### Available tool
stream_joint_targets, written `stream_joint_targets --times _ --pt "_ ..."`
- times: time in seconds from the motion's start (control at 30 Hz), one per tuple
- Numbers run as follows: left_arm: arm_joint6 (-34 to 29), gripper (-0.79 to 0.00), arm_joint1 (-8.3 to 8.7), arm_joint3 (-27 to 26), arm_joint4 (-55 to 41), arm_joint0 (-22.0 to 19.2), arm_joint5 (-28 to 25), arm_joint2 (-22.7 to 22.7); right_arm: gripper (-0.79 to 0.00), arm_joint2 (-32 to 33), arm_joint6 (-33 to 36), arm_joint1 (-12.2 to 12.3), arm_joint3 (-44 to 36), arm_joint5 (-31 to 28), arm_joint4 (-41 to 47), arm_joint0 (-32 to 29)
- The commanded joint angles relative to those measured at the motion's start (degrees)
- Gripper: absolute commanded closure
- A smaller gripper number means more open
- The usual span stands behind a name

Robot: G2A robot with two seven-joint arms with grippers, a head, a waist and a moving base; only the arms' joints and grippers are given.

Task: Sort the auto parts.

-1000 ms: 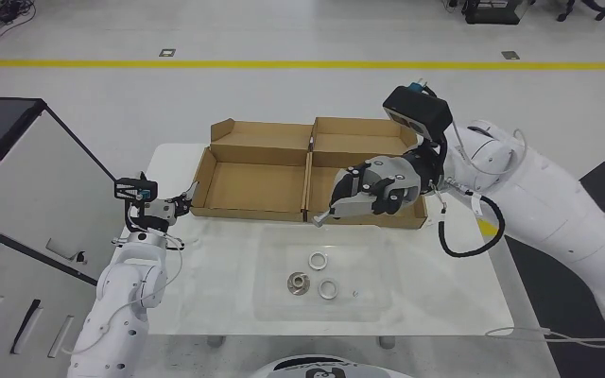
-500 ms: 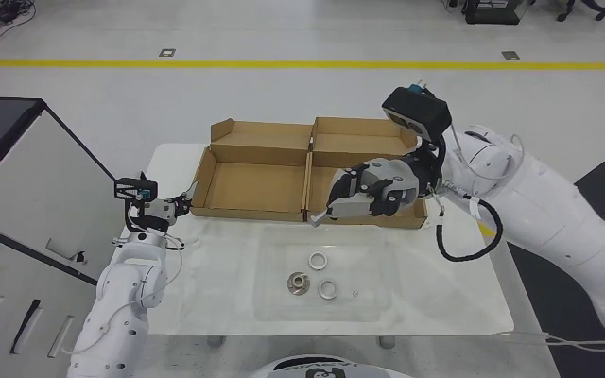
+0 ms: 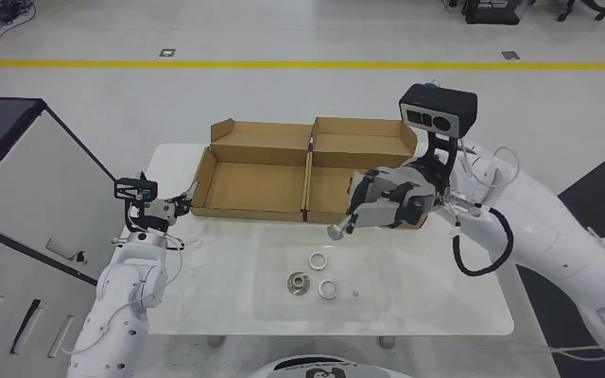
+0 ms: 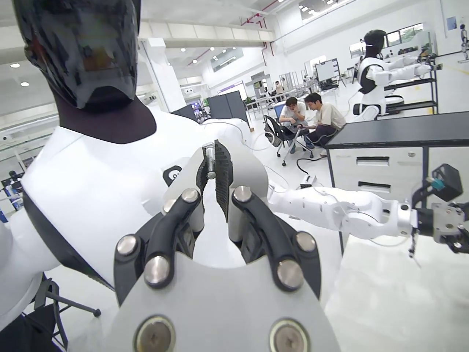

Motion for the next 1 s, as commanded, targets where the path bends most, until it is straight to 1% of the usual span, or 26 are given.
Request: stream_joint_targets --times 0.0,0.23,0.57,0.63,0.73,0.97 --pt "0.0 -0.785 0.0 0.0 0.0 0.0 0.0 0.0 0.0 0.01 0.0 -0.36 -0.68 0.0 1.99 -0.47" --pt "0.0 -0.785 0.0 0.0 0.0 0.0 0.0 0.0 0.0 0.35 1.09 -2.16 -3.35 1.08 9.27 -1.85" --pt "0.0 -0.785 0.0 0.0 0.0 0.0 0.0 0.0 0.0 0.51 1.06 -2.27 -3.32 1.52 9.4 -2.01" --pt "0.0 -0.785 0.0 0.0 0.0 0.0 0.0 0.0 0.0 1.15 -0.29 -2.43 -5.13 1.71 10.77 -3.78" --pt "0.0 -0.785 0.0 0.0 0.0 0.0 0.0 0.0 0.0 2.58 0.61 -2.65 -7.04 0.62 15.04 -6.28" --pt "0.0 -0.785 0.0 0.0 0.0 0.0 0.0 0.0 0.0 7.59 3.0 -3.31 -10.2 2.99 20.67 -11.22"
